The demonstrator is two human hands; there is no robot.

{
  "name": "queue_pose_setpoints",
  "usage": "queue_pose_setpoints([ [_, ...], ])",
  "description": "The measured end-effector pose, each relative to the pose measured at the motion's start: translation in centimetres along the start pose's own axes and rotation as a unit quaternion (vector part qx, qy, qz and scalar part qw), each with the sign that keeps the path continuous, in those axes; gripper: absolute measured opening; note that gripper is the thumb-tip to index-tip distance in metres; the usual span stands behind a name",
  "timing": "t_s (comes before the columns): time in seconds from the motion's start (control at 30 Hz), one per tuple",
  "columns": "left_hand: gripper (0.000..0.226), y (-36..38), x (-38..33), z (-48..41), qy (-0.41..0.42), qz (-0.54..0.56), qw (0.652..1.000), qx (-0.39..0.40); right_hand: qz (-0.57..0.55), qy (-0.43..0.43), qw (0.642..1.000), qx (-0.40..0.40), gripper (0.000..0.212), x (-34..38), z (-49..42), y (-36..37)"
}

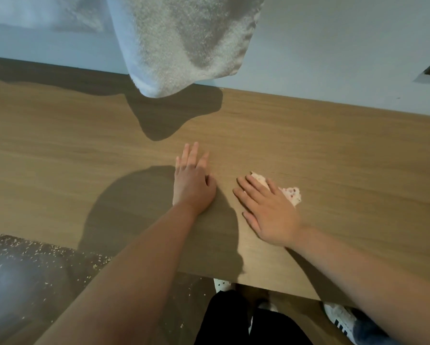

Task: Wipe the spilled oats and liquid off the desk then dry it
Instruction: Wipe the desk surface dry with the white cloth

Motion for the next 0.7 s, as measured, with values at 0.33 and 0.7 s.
queue_pose_setpoints([
  [0.33,0.056,2.9,-6.4,9.5,0.003,-0.012,0.999,0.029,-0.187,0.097,0.973,-0.092,0.057,-1.3,2.1,-2.0],
  [0.7,0.06,4.1,-7.4,10.2,0.017,-0.087,0.996,0.029,-0.23,0.258,0.91,-0.228,0.036,-6.0,7.9,-1.8],
])
Point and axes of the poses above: each hand's wrist, its own z-axis away from the middle knuckle, its own y-axis out of the palm, x = y × z, the point moved 8 cm from there along -z, towards the middle knuckle, and after that the axes turned 13 degrees about -z, right-handed, at the moved point
